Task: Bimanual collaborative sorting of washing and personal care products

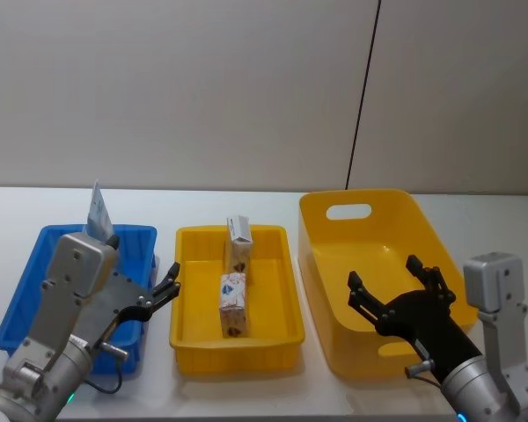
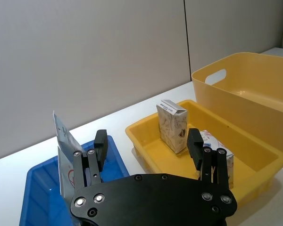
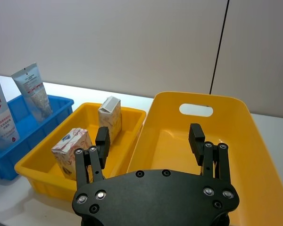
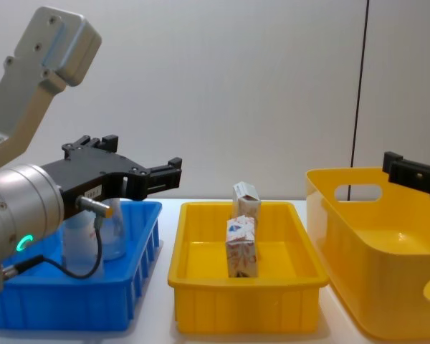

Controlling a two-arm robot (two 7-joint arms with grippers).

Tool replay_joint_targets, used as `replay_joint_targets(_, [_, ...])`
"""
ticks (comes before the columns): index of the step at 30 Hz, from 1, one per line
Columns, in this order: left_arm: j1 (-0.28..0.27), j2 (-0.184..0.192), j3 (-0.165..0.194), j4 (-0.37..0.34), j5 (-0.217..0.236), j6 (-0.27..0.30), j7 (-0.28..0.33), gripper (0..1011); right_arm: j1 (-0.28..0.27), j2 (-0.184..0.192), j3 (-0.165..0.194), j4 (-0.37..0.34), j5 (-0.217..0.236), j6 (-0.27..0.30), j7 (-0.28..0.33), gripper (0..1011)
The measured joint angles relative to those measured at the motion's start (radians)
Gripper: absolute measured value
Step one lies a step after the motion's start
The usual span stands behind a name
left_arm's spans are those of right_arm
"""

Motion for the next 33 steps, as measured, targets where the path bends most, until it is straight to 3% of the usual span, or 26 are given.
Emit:
replay_joint_targets(9, [0.0, 0.0, 0.0, 0.0, 0.0, 0.0, 0.0, 1001, 0.021, 0.007, 0.005, 0.012, 0.008, 0.011, 0.024, 1002])
replay_joint_targets(21, [0.0, 0.0, 0.0, 0.0, 0.0, 0.0, 0.0, 1001, 0.108, 0.017, -0.001, 0.076, 0.02, 0.052, 0.09, 1002])
replay_joint_targets(27, [0.0, 0.0, 0.0, 0.0, 0.0, 0.0, 0.0, 1001, 0.148, -0.002, -0.011, 0.102, 0.017, 0.08, 0.092, 1002])
replay_joint_targets(33, [0.0, 0.0, 0.0, 0.0, 0.0, 0.0, 0.0, 1001, 0.198, -0.048, -0.032, 0.137, 0.002, 0.128, 0.063, 1002])
